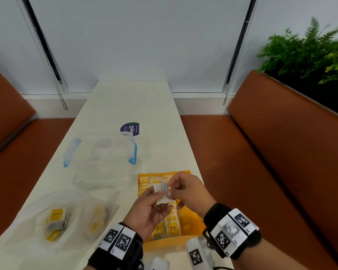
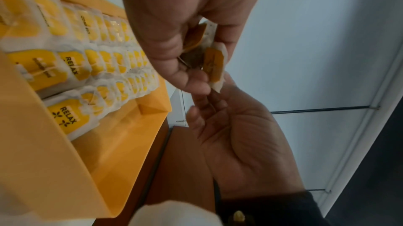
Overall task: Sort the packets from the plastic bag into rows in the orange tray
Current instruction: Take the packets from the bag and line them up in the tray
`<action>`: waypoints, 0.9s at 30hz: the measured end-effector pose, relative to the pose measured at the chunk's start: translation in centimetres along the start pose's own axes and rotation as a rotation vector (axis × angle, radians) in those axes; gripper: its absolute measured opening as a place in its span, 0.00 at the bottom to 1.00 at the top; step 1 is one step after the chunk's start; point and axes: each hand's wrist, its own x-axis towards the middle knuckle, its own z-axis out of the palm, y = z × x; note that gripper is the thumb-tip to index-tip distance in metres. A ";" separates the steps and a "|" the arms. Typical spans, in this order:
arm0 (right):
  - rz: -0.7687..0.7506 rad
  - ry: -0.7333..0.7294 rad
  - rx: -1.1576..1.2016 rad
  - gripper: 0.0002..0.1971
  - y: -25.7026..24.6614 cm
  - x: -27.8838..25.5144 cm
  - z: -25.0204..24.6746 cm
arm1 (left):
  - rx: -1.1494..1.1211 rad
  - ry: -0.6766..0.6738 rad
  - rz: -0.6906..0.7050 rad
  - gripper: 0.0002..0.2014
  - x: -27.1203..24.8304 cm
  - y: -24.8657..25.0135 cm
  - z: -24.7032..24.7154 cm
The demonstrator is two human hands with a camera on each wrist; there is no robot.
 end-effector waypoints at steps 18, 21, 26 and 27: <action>-0.155 0.226 -0.937 0.09 -0.1 4.1 -3.1 | 0.098 0.188 -0.035 0.07 0.5 0.5 -2.0; -0.001 0.128 -1.129 0.12 0.5 7.2 -4.6 | 0.132 0.178 -0.046 0.07 0.8 0.8 -2.4; 0.182 0.002 -1.231 0.06 2.3 10.4 -4.5 | 0.300 0.159 -0.058 0.11 1.4 1.1 -2.4; 0.199 0.005 -1.225 0.06 2.6 10.7 -4.4 | 0.361 0.160 -0.062 0.11 1.5 1.1 -2.4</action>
